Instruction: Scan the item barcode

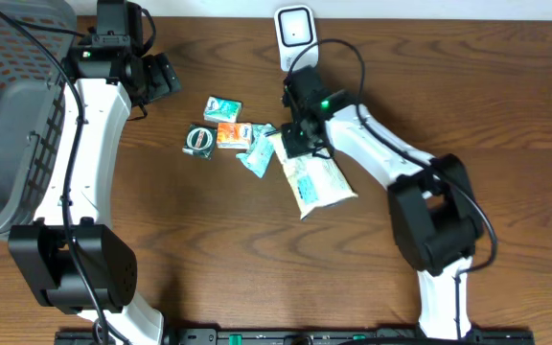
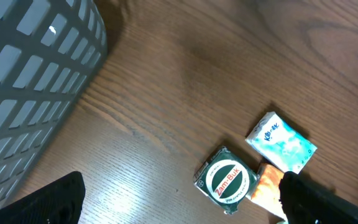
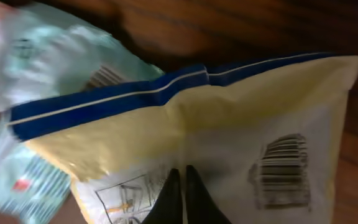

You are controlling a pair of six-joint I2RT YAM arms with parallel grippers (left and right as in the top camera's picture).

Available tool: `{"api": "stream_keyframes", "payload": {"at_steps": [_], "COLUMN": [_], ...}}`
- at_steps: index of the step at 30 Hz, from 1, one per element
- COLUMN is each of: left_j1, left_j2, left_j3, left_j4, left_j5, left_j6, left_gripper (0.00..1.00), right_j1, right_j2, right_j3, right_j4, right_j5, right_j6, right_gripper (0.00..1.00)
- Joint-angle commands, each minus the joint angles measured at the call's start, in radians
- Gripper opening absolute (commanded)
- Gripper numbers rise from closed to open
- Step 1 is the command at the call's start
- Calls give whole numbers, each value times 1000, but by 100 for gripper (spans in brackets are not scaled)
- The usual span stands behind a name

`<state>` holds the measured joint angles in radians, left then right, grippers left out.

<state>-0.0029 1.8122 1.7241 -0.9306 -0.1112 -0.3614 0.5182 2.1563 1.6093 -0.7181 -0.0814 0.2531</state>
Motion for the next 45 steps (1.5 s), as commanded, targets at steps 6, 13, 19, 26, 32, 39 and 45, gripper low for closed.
{"api": "stream_keyframes", "payload": {"at_steps": [6,13,19,26,32,39,45], "left_j1": [0,0,0,0,0,0,0], "left_j2": [6,6,6,6,6,6,6], "left_j3": [6,6,6,6,6,6,6], "left_j4": [0,0,0,0,0,0,0], "left_j5": [-13,-13,-13,-13,-13,-13,-13], "left_j6": [6,6,6,6,6,6,6], "left_gripper": [98,98,98,98,98,98,98], "right_j1": [-39,-65,-42,43,63,14,-75], "right_j2": [-30,-183,-197,-187,-187,-187,-187], "right_j3": [60,129,109,-74,-204,-214,-104], "right_j4": [-116,-319,-490,-399,-304,-282,-355], "right_j5": [142,87,-19,6,192,373,297], "right_j6": [6,-34,-33,-10,103,151,111], "right_gripper": [1,1,1,1,1,1,1]}}
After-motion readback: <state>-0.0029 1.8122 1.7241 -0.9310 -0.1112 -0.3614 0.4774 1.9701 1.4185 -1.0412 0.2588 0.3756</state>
